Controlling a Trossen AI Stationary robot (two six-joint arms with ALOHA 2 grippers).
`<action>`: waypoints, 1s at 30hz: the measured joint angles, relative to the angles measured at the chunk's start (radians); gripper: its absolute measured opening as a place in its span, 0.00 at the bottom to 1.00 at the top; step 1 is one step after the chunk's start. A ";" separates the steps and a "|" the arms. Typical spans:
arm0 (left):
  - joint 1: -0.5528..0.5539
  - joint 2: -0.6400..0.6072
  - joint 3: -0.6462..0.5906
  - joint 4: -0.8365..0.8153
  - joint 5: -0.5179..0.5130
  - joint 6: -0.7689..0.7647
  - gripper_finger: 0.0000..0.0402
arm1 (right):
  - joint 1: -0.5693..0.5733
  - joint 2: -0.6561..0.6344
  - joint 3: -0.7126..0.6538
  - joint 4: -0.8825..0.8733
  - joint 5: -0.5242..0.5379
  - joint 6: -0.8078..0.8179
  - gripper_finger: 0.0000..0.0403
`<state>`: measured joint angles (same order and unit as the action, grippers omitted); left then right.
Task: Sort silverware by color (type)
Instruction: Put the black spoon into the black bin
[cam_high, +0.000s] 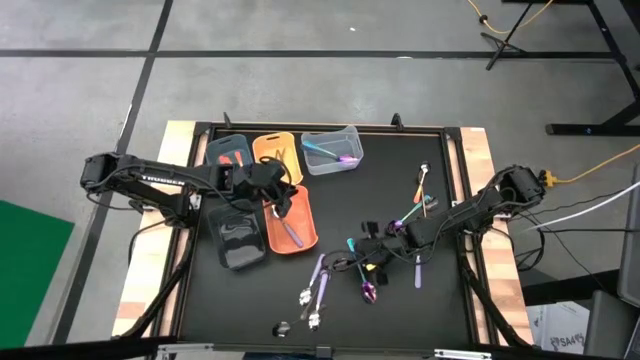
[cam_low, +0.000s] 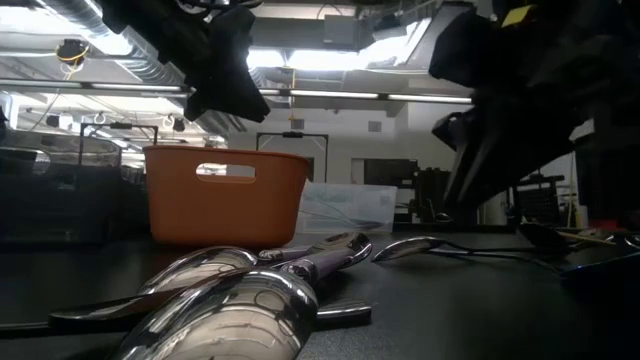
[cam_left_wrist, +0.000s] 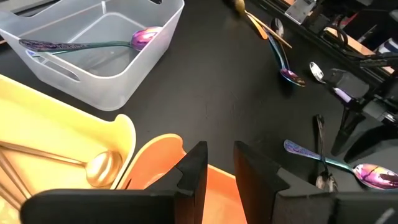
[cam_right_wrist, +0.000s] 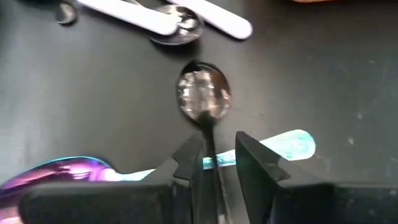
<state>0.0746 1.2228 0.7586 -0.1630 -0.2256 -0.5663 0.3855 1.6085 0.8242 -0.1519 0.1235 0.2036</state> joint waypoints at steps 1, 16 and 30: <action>0.000 0.000 0.000 0.000 0.000 0.000 0.18 | 0.000 0.000 0.000 -0.002 0.008 0.000 0.20; 0.001 0.000 0.000 0.001 0.002 -0.002 0.18 | 0.000 0.120 0.000 0.061 -0.002 0.002 0.20; 0.001 0.000 0.000 0.001 0.002 -0.002 0.18 | 0.000 0.139 0.001 0.078 -0.010 0.007 0.05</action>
<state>0.0753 1.2228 0.7586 -0.1619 -0.2241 -0.5686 0.3855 1.7477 0.8253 -0.0736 0.1139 0.2108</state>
